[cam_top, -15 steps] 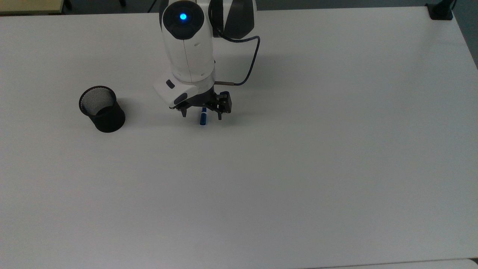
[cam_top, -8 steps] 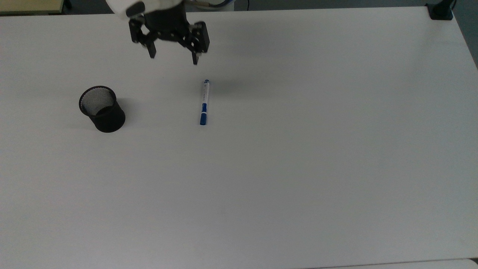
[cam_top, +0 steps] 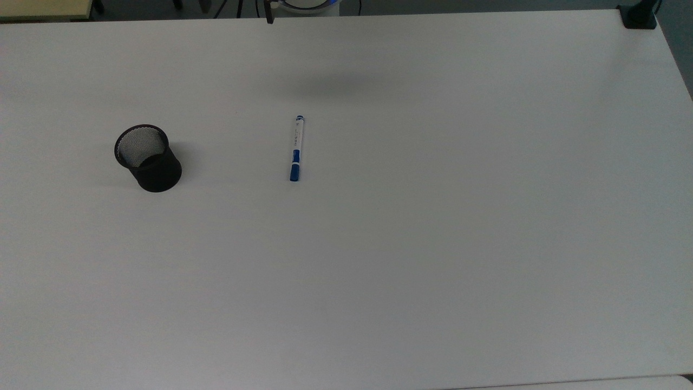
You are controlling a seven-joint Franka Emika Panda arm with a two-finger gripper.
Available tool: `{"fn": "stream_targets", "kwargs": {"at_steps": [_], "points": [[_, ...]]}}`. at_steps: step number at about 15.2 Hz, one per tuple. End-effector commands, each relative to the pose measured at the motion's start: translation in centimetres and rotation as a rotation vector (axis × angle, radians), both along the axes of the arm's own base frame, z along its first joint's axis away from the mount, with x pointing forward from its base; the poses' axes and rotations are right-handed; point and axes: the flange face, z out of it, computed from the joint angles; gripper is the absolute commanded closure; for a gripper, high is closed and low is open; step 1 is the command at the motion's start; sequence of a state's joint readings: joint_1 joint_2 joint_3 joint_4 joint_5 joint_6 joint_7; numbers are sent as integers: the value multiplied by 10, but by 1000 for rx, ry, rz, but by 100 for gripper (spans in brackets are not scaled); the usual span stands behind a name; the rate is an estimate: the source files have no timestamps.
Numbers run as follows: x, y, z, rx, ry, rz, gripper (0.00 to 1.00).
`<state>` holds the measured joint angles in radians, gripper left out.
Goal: Remove the marker
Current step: 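Open the gripper, release the marker, and raise the gripper away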
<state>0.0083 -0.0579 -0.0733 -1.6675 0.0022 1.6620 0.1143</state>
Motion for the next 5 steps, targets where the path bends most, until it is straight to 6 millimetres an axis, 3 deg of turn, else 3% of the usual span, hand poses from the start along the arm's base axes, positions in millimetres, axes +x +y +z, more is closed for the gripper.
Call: {"fn": "stream_targets", "kwargs": {"at_steps": [1, 5], "points": [[11, -6, -6, 2, -66, 14, 0], [13, -2, -5, -2, -68, 35, 0]]}}
